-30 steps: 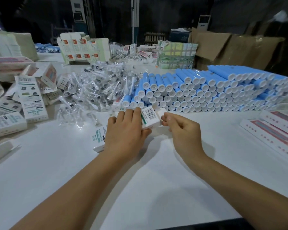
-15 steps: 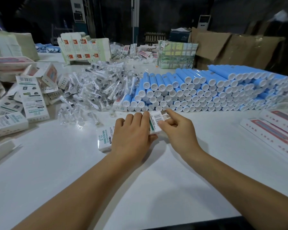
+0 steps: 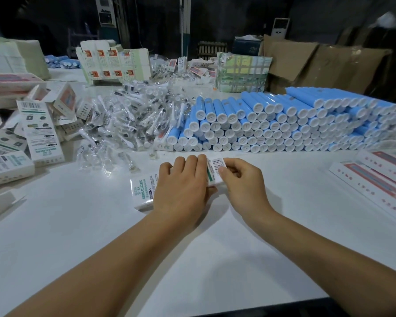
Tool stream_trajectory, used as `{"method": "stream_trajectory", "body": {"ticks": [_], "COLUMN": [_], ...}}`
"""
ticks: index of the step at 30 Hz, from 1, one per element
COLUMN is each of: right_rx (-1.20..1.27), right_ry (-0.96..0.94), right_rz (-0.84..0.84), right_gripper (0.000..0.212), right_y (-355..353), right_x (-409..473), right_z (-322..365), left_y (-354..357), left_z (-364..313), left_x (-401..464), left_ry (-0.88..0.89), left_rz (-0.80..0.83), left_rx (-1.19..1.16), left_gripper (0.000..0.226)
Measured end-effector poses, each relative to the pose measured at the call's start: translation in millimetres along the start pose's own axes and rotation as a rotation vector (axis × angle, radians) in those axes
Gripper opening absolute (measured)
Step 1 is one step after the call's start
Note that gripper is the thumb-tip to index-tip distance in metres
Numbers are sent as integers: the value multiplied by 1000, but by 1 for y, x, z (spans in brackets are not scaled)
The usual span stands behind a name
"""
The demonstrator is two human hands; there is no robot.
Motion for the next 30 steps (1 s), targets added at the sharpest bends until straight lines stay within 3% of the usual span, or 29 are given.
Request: {"method": "stream_trajectory", "body": {"ticks": [5, 8, 10, 13, 15, 17, 19, 22, 24, 30], "right_rx": [-39, 27, 257, 907, 1017, 1026, 879, 201, -93, -289], "right_ry": [-34, -48, 158, 574, 563, 434, 278, -7, -161, -269], "right_rz": [21, -245, -376, -188, -11, 37, 5, 20, 65, 143], "right_gripper": [21, 21, 21, 34, 36, 39, 30, 18, 16, 38], "right_y": [-6, -38, -47, 6, 27, 31, 24, 4, 2, 4], "right_x": [6, 14, 14, 0, -3, 0, 3, 2, -1, -1], "right_z": [3, 3, -19, -36, -21, -11, -11, 0, 14, 25], "left_y": [1, -2, -3, -7, -8, -8, -7, -9, -11, -17], "left_z": [3, 7, 9, 7, 2, -3, -6, -11, -14, -15], "left_x": [3, 7, 10, 10, 8, 5, 3, -2, -4, -6], "left_ry": [-24, -54, -84, -90, -72, -56, -42, -16, 0, 18], "left_rz": [33, 34, 41, 34, 23, 22, 22, 8, -24, -115], "left_rx": [-6, -60, -81, -108, -109, -86, -40, -15, -16, 1], "left_gripper": [66, 67, 68, 69, 68, 71, 72, 66, 67, 61]}}
Point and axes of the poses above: each hand's wrist, its own x-axis towards the middle knuckle, its own y-axis out of the palm, z = x × y, the point moved 9 cm from there along x, towards the middle knuckle, and after that the axes turned 13 degrees about -y, right-handed, at the moved point
